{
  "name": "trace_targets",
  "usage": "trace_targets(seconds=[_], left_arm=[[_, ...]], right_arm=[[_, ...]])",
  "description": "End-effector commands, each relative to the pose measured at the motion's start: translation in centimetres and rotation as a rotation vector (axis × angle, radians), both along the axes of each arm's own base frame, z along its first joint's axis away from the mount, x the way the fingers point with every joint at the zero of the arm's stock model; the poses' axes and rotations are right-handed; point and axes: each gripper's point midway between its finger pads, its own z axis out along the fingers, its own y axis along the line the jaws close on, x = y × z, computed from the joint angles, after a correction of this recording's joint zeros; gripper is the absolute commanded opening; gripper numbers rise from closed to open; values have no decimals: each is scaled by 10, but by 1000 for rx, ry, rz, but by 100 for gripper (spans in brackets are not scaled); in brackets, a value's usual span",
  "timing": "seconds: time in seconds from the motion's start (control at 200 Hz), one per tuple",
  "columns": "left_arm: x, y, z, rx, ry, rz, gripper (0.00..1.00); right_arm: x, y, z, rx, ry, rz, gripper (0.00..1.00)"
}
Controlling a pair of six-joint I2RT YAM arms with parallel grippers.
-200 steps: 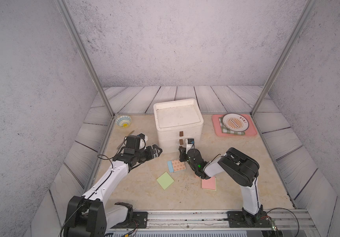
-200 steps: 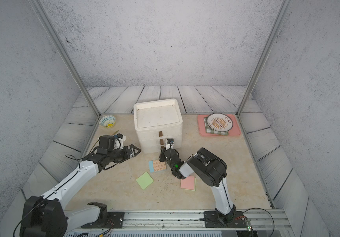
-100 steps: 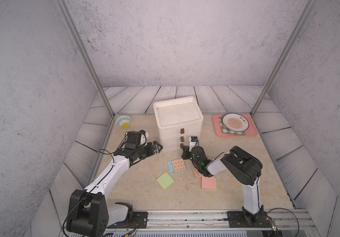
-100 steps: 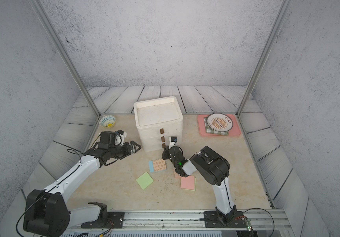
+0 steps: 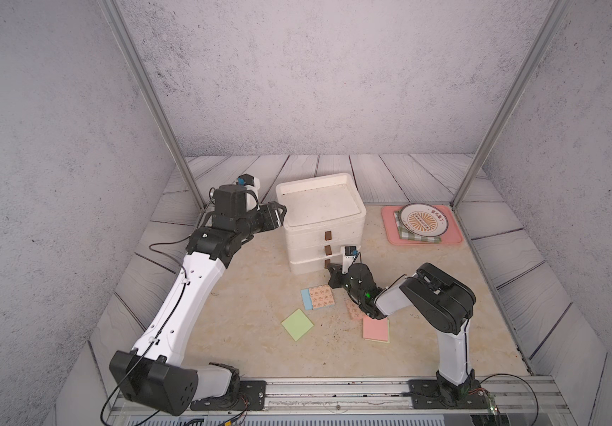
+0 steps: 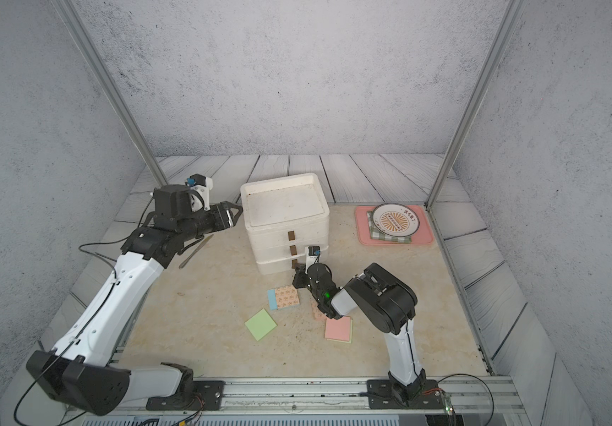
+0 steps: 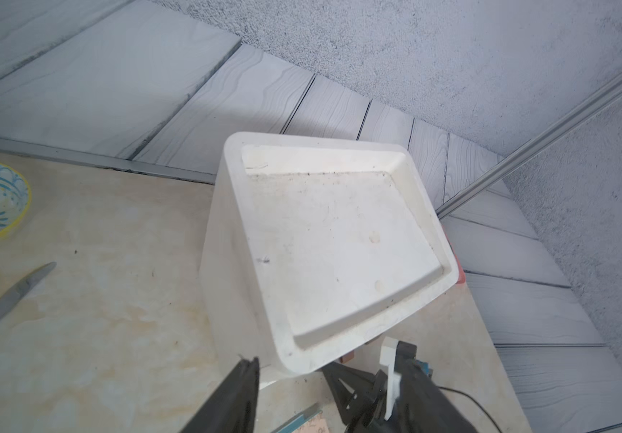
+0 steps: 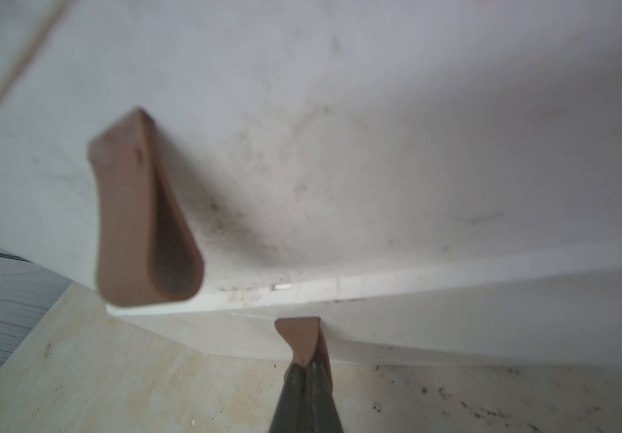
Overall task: Please put the sticky notes in the drawer by color
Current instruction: Open the drawer in the storage box.
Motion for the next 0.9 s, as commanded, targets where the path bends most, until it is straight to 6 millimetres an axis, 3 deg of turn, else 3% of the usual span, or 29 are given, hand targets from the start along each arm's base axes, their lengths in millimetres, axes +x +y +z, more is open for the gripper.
trace_targets(seconds=[0.0, 0.09, 0.18, 0.315, 0.455, 0.59, 0.896], left_arm=[[15, -24, -8, 24, 47, -52, 62], [31, -49, -6, 29, 53, -95, 61], [43, -77, -18, 46, 82, -155, 62], [60, -106, -56, 86, 160, -219, 62], [68, -112, -88, 116, 220, -225, 63], [72, -113, -106, 127, 251, -224, 64], [73, -116, -122, 127, 285, -232, 64]], right_arm=[[1, 8, 14, 35, -3, 36, 5], [3, 10, 14, 45, 0, 43, 5], [3, 11, 16, 53, -1, 49, 2], [-3, 14, 18, 68, 4, 85, 0], [-14, 13, 19, 79, 18, 113, 0], [-21, 6, 17, 79, 31, 112, 0], [-45, -9, 22, 101, 86, 118, 0]])
